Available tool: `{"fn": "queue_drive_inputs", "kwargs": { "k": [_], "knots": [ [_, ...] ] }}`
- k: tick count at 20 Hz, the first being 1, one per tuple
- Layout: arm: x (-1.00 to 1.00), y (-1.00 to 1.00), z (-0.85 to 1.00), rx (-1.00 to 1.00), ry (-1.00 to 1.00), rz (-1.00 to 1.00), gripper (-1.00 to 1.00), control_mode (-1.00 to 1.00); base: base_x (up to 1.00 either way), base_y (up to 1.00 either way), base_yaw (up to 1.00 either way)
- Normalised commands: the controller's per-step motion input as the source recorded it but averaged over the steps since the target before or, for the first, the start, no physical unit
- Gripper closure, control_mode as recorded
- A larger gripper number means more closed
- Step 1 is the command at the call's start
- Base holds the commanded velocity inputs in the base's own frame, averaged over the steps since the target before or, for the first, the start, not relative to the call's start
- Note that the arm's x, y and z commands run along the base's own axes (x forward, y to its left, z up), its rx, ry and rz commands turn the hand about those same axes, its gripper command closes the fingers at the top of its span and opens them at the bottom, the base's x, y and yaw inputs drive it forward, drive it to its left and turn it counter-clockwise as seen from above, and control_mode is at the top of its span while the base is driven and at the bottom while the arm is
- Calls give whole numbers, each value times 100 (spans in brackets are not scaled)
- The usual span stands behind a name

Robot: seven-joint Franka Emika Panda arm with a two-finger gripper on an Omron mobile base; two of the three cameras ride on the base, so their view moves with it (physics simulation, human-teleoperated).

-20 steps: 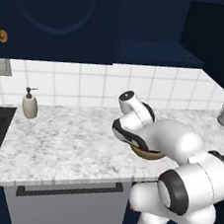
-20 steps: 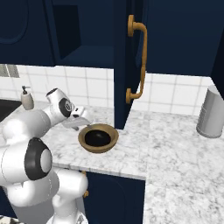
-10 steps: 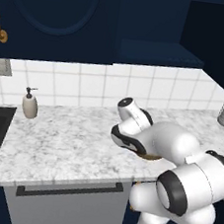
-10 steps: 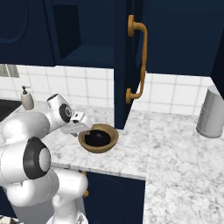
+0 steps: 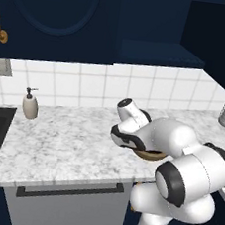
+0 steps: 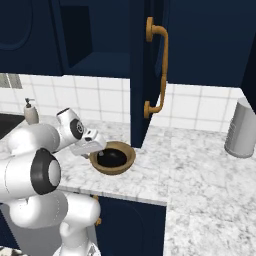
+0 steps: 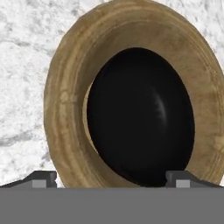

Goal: Pick up the bowls on the counter and stack them on top of one another in the open cabinet. Place the smaller bowl on top of the larger bowl.

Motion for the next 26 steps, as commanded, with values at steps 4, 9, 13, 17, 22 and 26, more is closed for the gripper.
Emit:
{"fn": "queue_drive_inputs", "kwargs": {
  "k": [4, 9, 13, 17, 22, 26],
  "knots": [
    [-15, 2, -3, -1, -2, 2, -100, -100, 0, 0, 0],
    [-1, 4, -24, -1, 2, 3, -100, -100, 0, 0, 0],
    [0, 0, -46, 0, 6, 4, -100, -100, 0, 0, 0],
    [1, -12, -26, 0, 1, 3, 100, -100, 0, 0, 0],
    [0, 0, 0, 0, 0, 0, 100, -100, 0, 0, 0],
    [-13, 0, 11, 0, -8, 1, 100, -100, 0, 0, 0]
  ]
}}
